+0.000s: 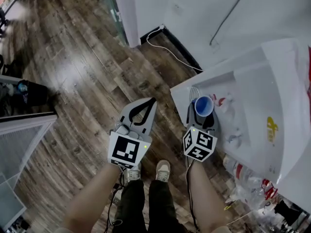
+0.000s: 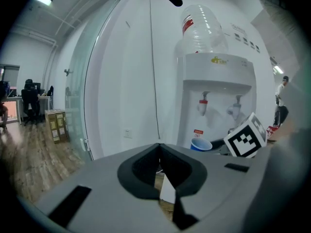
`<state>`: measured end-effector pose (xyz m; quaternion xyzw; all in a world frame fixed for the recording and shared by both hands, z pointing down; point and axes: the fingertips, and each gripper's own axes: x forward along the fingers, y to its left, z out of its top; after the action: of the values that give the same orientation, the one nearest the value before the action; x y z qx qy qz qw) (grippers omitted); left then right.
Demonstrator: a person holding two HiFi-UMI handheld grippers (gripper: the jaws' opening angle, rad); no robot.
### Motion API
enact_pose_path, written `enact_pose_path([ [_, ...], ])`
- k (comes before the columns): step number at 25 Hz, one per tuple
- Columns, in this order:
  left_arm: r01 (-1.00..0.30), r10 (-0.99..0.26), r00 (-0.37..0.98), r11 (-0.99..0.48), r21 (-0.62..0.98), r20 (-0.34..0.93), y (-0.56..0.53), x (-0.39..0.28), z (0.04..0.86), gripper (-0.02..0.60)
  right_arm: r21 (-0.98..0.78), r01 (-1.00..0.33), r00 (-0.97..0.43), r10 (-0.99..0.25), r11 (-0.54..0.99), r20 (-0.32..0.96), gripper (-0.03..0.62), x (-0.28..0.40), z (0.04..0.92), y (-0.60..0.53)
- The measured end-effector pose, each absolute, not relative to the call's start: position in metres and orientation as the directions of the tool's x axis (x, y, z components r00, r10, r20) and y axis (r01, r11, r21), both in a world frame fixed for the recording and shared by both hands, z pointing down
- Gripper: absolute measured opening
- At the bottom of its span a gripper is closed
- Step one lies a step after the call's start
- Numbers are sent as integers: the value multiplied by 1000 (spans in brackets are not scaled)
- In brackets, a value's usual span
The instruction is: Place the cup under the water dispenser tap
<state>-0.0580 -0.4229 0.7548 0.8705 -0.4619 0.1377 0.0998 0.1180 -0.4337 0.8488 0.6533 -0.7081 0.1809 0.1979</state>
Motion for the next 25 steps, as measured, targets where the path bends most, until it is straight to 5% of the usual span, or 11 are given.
enact_pose_path([
  [15, -818, -742, 553, -571, 76, 380, -419, -56, 764, 6, -85, -992, -122, -793, 89, 597, 398, 104, 859, -398],
  [19, -814, -739, 551, -579, 52, 387, -418, -57, 741, 6, -63, -994, -106, -783, 86, 612, 291, 105, 831, -381],
  [25, -815, -754, 533, -580, -7, 384, -413, -67, 686, 6, -109, -981, -194, -771, 162, 607, 236, 91, 762, -367],
])
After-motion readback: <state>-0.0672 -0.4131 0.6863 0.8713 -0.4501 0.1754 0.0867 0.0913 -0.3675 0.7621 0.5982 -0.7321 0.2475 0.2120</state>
